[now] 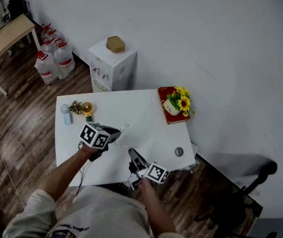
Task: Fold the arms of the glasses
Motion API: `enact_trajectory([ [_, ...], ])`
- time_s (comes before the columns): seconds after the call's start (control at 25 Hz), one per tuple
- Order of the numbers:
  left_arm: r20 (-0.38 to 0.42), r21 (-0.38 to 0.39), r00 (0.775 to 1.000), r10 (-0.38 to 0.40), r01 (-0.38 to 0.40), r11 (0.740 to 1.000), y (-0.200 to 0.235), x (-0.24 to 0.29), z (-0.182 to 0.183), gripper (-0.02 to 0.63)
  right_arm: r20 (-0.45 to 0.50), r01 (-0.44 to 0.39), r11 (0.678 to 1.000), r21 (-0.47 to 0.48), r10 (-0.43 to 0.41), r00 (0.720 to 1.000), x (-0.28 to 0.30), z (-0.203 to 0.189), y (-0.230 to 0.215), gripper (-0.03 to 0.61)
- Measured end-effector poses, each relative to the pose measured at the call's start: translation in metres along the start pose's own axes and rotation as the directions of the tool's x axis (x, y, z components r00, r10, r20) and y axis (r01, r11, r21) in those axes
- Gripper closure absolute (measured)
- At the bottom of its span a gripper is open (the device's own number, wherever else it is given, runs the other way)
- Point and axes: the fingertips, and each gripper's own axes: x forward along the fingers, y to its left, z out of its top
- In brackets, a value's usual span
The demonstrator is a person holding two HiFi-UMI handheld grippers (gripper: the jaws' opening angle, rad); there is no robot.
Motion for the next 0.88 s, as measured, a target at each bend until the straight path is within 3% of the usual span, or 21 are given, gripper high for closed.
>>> enact_trajectory([
  [0.04, -0.001, 0.004, 1.000, -0.006, 0.006, 1.000, -0.003, 0.000, 0.000, 0.595, 0.010, 0.002, 1.000, -0.003, -0.002, 1.000, 0.000, 0.004, 0.000, 0.576],
  [0.08, -0.002, 0.010, 1.000, -0.013, 0.013, 1.000, -0.006, 0.001, -0.001, 0.595, 0.018, 0.002, 1.000, -0.006, -0.002, 1.000, 0.000, 0.007, 0.000, 0.590],
  [0.88, -0.124, 0.138, 0.990, -0.070, 0.087, 0.987, -0.048, 0.014, -0.027, 0.595, 0.019, -0.017, 1.000, -0.003, 0.017, 1.000, 0.005, 0.019, 0.004, 0.592],
])
